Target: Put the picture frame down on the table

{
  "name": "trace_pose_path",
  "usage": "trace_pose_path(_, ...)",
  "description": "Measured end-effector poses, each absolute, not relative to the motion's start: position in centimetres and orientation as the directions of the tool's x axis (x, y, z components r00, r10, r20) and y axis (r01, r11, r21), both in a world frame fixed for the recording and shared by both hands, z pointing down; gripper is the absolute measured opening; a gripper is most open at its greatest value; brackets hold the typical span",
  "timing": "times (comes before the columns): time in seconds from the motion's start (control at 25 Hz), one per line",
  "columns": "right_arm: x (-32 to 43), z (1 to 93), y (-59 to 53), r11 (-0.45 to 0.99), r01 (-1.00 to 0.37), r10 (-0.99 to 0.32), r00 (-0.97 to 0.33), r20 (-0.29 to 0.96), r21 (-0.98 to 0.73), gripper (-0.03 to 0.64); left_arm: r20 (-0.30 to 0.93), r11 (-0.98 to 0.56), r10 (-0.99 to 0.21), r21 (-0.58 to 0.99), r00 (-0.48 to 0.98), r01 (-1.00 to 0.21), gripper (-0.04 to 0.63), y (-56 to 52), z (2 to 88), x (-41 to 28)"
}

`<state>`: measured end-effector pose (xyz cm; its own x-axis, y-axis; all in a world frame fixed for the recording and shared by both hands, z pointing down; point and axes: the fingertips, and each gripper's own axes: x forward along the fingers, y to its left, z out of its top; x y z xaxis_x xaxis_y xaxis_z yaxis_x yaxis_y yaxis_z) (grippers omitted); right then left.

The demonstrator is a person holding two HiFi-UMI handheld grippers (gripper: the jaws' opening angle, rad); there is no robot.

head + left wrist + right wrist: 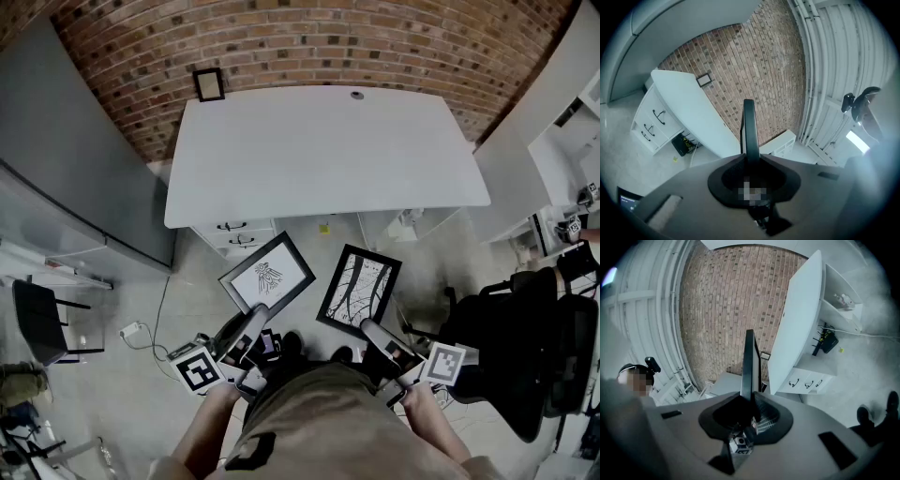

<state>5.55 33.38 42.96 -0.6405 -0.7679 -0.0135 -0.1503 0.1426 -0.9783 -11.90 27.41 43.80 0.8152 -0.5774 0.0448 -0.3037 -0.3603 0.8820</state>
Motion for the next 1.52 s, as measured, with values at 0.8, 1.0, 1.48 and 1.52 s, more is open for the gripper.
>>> trace_pose_path(0.8,8.1,42.8,33.9,0.141,-0.092,-0.758,-0.651,-0.048,-0.986,0.057,0.069,-0.348,-0.605,0.873,0.793,-0.342,0.043,29.1,43.4,-9.5)
trace_pose_path(1.0,8.4,42.9,33.5,0.132,-0.097,-0.753,-0.657,-0.036,-0.987,0.057,0.066,-0.339,-0.622,0.875,0.780,-0.344,0.043,28.8,43.5,-9.7)
trace_pose_path(1.48,5.4,42.7,31.4,0.130,-0.125,-0.744,-0.668,-0.013,-0.984,0.057,0.042,-0.334,-0.642,0.884,0.766,-0.328,0.043,26.7,43.6,-14.0)
trace_pose_path(1.52,5.0,42.7,31.2,0.130,-0.128,-0.743,-0.669,-0.011,-0.983,0.057,0.037,-0.339,-0.641,0.883,0.767,-0.326,0.043,26.4,43.5,-14.3)
